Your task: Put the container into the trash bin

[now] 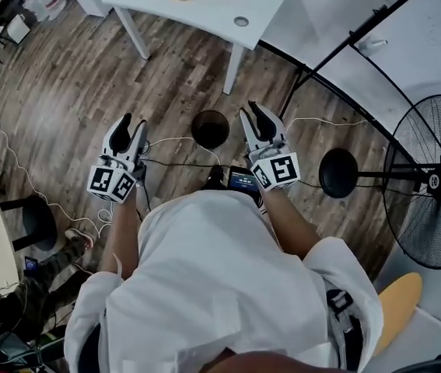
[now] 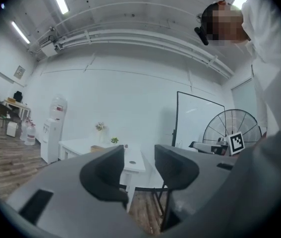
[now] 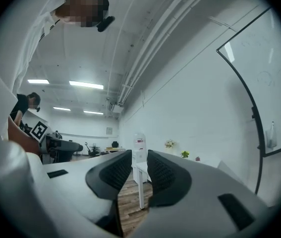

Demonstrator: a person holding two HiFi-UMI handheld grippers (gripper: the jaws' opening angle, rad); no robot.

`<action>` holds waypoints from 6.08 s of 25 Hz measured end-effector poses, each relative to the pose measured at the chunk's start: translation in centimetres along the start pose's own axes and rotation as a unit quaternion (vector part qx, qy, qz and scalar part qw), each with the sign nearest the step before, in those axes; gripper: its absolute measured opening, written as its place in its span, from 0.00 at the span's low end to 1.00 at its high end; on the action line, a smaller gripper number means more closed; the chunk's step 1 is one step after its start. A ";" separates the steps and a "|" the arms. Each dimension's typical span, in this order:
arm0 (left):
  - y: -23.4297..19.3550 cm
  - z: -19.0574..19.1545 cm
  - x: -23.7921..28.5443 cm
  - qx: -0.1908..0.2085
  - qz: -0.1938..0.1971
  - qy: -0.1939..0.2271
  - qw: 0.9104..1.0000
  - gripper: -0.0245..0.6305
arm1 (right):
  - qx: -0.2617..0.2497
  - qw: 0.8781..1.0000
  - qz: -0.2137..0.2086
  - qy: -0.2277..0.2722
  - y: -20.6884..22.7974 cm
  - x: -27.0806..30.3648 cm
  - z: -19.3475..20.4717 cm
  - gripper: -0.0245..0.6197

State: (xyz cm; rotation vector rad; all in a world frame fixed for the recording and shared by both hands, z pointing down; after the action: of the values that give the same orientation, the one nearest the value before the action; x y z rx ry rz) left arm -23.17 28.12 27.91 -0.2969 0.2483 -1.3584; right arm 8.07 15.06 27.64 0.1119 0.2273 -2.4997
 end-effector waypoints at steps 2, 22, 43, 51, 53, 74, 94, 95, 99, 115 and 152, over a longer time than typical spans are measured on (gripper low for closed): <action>-1.2 -0.5 3.2 0.000 0.001 -0.001 1.000 0.34 | 0.007 1.000 -0.004 0.001 2.3 2.1 0.9 0.21; -12.2 -3.0 21.4 0.007 0.006 -0.023 1.000 0.34 | 0.007 1.000 -0.002 -0.015 14.5 16.9 6.7 0.20; -38.9 -7.0 51.5 0.014 0.063 -0.164 0.984 0.34 | -0.071 0.990 0.076 -0.093 22.0 38.7 9.5 0.20; -45.4 -5.5 60.0 0.000 0.071 -0.246 0.967 0.34 | -0.057 0.981 0.138 -0.124 23.7 41.3 10.9 0.18; -46.8 -4.4 61.9 -0.004 0.071 -0.273 0.959 0.34 | -0.056 0.977 0.153 -0.134 24.1 41.3 11.2 0.18; -52.8 4.2 70.6 -0.074 0.036 -0.443 0.893 0.17 | -0.038 0.946 0.265 -0.185 26.5 36.9 11.5 0.18; -43.7 -2.4 64.9 -0.080 0.072 -0.382 0.918 0.07 | -0.056 0.949 0.283 -0.123 25.4 29.5 7.3 0.17; -42.7 -2.8 64.3 -0.074 0.076 -0.380 0.919 0.07 | -0.060 0.950 0.283 -0.119 25.2 28.8 7.0 0.17; -38.4 -4.5 62.0 -0.062 0.098 -0.366 0.923 0.07 | -0.076 0.950 0.282 -0.108 24.6 25.2 5.9 0.15; -19.9 -2.4 49.6 -0.056 0.156 -0.350 0.922 0.07 | -0.072 0.954 0.280 -0.083 19.7 8.2 3.9 0.11; -17.9 38.4 36.1 -0.041 0.132 -0.522 0.841 0.07 | 0.040 0.943 0.252 -0.212 14.2 -3.0 30.5 0.11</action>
State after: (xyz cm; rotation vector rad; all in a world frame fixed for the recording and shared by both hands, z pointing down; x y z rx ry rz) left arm -19.37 -8.07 70.06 -0.9885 -0.5577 -0.7541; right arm 18.13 -0.25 56.06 -0.2993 -0.0786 -1.9605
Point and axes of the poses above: the fingertips, and each gripper's own axes: x forward along the fingers, y to its right, z out of its underside, the point moved 7 cm from there along -x, backward along the fingers, and after that the axes turned 10 degrees about -x, right-handed, at the moved point
